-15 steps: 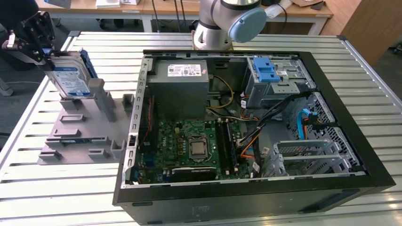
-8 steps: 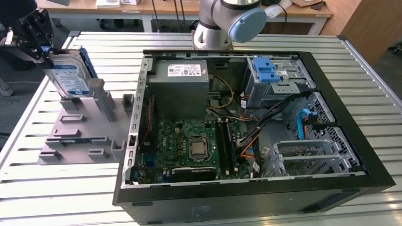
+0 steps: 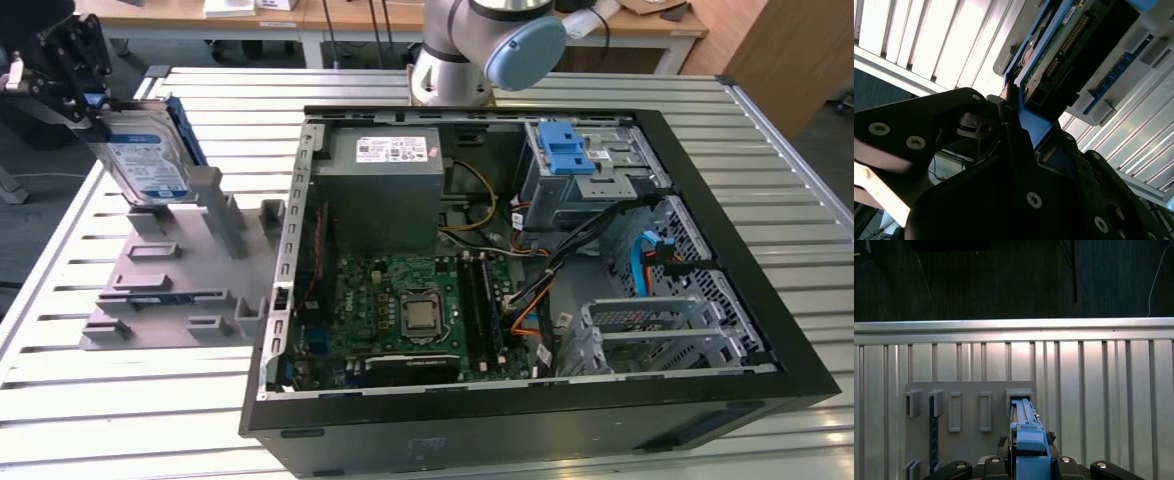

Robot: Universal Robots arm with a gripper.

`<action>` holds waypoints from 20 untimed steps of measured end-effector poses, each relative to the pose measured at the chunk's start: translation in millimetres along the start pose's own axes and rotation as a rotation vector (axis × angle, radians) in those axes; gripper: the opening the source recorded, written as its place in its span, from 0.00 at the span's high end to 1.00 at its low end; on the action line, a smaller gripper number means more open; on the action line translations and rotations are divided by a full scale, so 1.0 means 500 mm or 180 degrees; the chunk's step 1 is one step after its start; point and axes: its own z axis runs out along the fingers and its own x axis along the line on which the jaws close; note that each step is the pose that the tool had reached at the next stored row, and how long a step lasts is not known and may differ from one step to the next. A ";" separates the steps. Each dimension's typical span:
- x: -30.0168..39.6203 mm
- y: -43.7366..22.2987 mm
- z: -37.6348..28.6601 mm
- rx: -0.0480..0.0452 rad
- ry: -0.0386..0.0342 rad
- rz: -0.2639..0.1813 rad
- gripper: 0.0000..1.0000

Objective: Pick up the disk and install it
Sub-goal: 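Pick up the disk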

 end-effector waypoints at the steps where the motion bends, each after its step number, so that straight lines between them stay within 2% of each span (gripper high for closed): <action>1: 0.000 0.000 -0.001 0.0000 0.0000 0.0000 0.64; 20: -0.001 0.000 -0.026 0.0000 0.0000 0.0000 0.64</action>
